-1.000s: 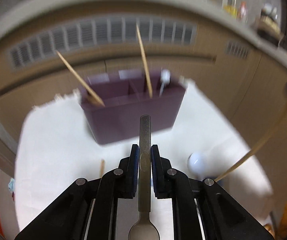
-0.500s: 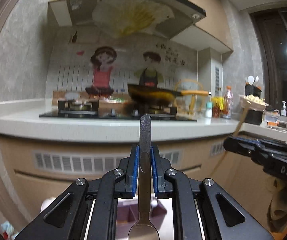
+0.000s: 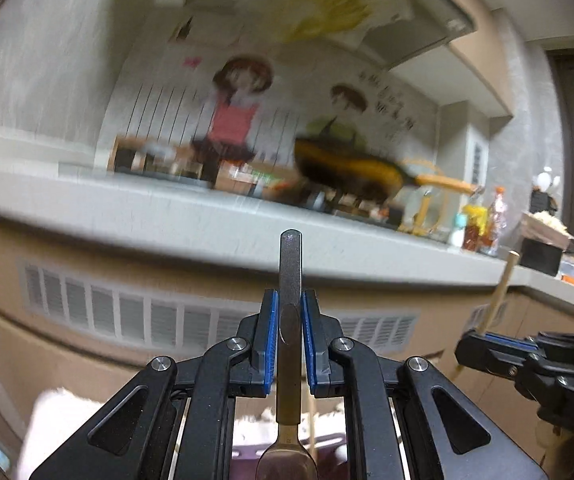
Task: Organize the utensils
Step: 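Lower dark spoon and chopstick into the purple caddy and open both tools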
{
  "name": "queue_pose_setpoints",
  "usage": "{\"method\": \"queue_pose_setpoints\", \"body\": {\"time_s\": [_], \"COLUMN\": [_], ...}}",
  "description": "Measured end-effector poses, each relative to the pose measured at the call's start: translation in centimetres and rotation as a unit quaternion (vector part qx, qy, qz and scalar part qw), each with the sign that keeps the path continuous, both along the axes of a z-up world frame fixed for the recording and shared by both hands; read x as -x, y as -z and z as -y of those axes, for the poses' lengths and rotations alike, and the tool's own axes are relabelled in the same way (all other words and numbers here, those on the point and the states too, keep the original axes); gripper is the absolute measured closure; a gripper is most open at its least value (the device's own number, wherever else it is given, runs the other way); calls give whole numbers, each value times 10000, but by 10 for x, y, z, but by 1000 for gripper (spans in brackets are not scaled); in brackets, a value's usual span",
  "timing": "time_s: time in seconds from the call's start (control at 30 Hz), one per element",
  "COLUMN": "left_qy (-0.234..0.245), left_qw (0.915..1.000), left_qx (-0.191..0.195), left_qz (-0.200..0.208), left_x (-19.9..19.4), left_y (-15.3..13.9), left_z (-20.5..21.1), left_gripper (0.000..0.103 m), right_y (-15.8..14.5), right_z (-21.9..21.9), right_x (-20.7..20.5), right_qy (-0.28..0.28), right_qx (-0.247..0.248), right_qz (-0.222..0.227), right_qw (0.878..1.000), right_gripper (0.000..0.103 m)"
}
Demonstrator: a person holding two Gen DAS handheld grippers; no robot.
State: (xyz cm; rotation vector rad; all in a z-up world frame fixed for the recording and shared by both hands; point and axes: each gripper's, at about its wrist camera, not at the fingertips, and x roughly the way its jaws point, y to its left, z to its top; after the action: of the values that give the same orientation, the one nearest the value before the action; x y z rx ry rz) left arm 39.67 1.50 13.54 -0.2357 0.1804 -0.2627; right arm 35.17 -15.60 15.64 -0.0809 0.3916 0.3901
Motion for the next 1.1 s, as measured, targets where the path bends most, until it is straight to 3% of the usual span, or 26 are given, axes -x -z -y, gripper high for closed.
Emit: {"method": "queue_pose_setpoints", "body": {"time_s": [0.27,0.5,0.53,0.6,0.67,0.73,0.77,0.83,1.1], "left_qy": [-85,50,127,138,128,157,166,130,207], "left_qw": [9953,9912,9899,9879,9865,9849,9839,9819,9657], "left_qx": [401,375,388,450,520,548,462,231,-586], "left_qz": [-873,-1266,-1360,-1477,-1550,-1635,-1719,-1877,-2522], "left_x": [-40,-47,-48,-44,-37,-27,-20,-5,63], "left_y": [78,108,111,111,109,108,108,108,127], "left_z": [-11,-2,-2,-5,-11,-17,-19,-22,-18], "left_gripper": [91,89,88,85,79,75,73,57,44], "right_y": [69,117,120,125,129,129,130,131,156], "right_z": [-8,-11,-10,-6,0,5,8,12,20], "right_x": [-40,-54,-54,-52,-48,-42,-37,-28,20], "right_qy": [-107,-230,-264,-244,-113,-28,10,74,-21], "right_qx": [42,92,66,47,82,143,171,210,544], "right_qz": [-817,-1535,-1604,-1675,-1600,-1544,-1538,-1555,-1885], "right_qw": [9966,9878,9867,9856,9870,9879,9880,9876,9806], "right_gripper": [98,97,95,76,69,68,66,61,46]}}
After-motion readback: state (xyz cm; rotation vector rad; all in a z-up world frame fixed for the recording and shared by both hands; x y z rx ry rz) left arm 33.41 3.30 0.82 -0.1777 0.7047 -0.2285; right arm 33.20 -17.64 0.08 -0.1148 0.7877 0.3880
